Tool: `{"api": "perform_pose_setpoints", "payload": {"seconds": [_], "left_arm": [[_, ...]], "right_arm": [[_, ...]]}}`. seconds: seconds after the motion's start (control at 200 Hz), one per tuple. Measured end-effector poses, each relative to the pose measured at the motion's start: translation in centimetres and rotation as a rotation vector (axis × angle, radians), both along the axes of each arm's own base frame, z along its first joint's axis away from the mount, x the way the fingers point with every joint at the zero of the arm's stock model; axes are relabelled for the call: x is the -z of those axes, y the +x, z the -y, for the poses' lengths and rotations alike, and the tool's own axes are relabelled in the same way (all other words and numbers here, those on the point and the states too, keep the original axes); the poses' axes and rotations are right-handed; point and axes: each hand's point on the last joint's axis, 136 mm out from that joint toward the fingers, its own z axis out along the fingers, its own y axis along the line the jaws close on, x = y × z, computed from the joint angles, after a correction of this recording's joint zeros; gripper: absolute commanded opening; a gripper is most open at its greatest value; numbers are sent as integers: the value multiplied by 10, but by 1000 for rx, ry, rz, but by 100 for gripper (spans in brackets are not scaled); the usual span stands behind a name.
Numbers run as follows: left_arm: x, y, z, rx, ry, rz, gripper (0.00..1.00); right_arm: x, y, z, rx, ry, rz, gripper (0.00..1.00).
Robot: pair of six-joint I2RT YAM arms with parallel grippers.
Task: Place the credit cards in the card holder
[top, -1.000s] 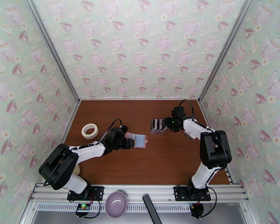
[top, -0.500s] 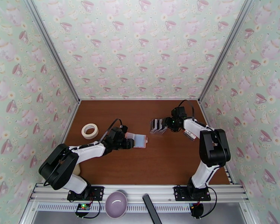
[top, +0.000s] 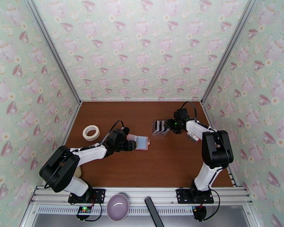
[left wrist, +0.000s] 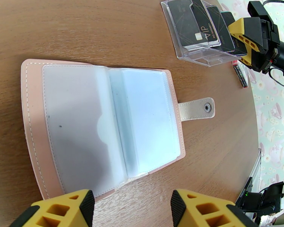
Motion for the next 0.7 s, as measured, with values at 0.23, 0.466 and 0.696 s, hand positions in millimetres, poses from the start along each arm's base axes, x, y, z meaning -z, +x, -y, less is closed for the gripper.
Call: {"api": "perform_pose_setpoints", "payload": {"seconds": [0.23, 0.466, 0.696], "left_arm": [[0, 0, 0, 0, 0, 0, 59], [0, 0, 0, 1, -1, 0, 58], [0, -1, 1, 5, -5, -3, 58]], "right_arm": [[0, 0, 1, 0, 3, 4, 59], [0, -2, 1, -16, 10, 16, 53], [-4, -3, -3, -38, 27, 27, 38]]}}
